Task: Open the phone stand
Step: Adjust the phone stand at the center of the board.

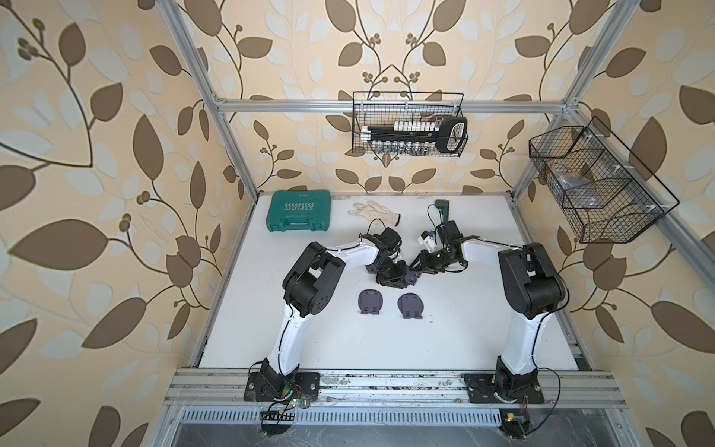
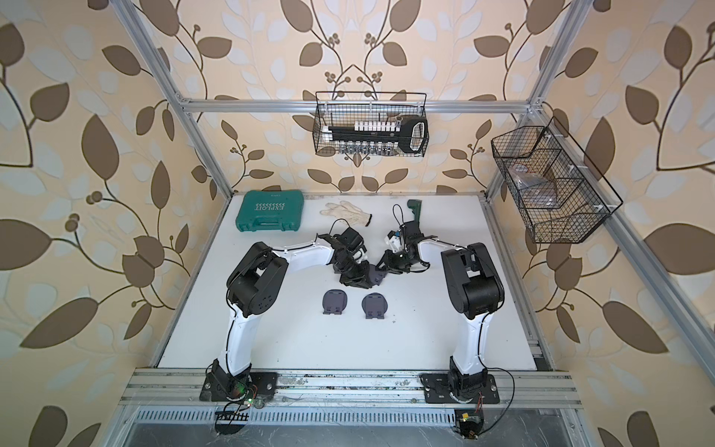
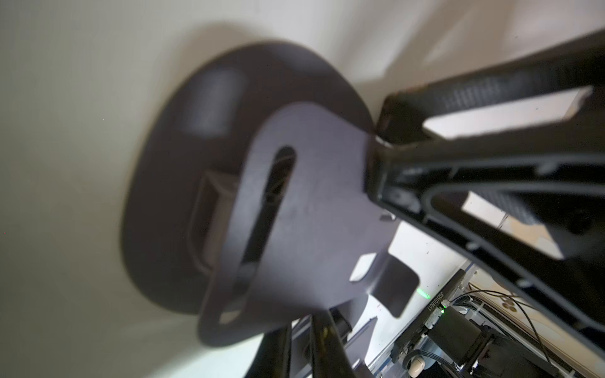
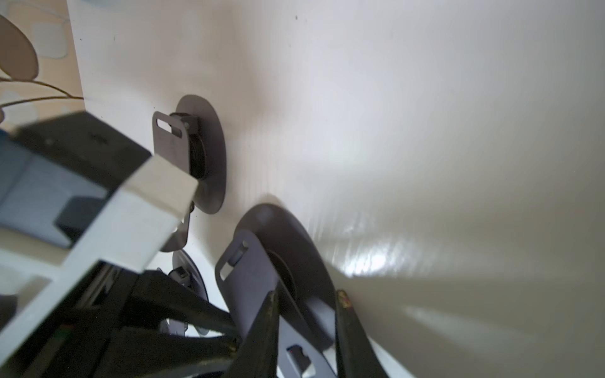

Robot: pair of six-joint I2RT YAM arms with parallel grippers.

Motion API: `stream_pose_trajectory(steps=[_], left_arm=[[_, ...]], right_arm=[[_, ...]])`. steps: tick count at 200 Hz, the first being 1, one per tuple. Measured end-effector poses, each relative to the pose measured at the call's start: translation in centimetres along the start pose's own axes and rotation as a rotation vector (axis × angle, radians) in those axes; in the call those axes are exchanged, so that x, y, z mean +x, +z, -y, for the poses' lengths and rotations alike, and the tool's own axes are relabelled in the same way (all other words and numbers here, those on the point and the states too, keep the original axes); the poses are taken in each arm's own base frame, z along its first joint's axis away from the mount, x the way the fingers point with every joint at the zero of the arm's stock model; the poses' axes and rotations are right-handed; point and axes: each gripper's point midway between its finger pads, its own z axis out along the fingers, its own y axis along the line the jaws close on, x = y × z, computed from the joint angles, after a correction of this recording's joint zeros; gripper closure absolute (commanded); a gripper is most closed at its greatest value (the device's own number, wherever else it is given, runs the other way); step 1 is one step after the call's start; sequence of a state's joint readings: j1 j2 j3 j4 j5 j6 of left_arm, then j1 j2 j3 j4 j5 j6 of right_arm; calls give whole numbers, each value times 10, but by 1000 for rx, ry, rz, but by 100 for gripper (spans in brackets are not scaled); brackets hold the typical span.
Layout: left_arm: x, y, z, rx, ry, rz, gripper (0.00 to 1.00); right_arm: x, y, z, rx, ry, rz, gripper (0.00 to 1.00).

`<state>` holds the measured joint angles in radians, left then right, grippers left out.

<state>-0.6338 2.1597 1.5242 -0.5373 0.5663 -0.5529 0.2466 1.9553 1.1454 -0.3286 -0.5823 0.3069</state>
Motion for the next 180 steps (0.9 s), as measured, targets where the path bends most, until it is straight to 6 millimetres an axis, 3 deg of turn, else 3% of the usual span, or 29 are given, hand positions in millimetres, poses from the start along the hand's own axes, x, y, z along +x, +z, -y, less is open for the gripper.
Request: stream_pose_trajectory(steps=[41,71,129,180], left_arm=[[-21,-11,-8,-12,-3,36,71],[-39,-16,-8,-7,23,77,68],[-38,-18,-6,-9,49,72,62],[-45,-22,-1,-7,58,92,65]], right_arm=[[20,-8,3,15,30,-18,75],[32,-16,5,51,61,-44,74],[3,-42,13,59,115,39,71],[-5,-43,9,14,136,59,71]])
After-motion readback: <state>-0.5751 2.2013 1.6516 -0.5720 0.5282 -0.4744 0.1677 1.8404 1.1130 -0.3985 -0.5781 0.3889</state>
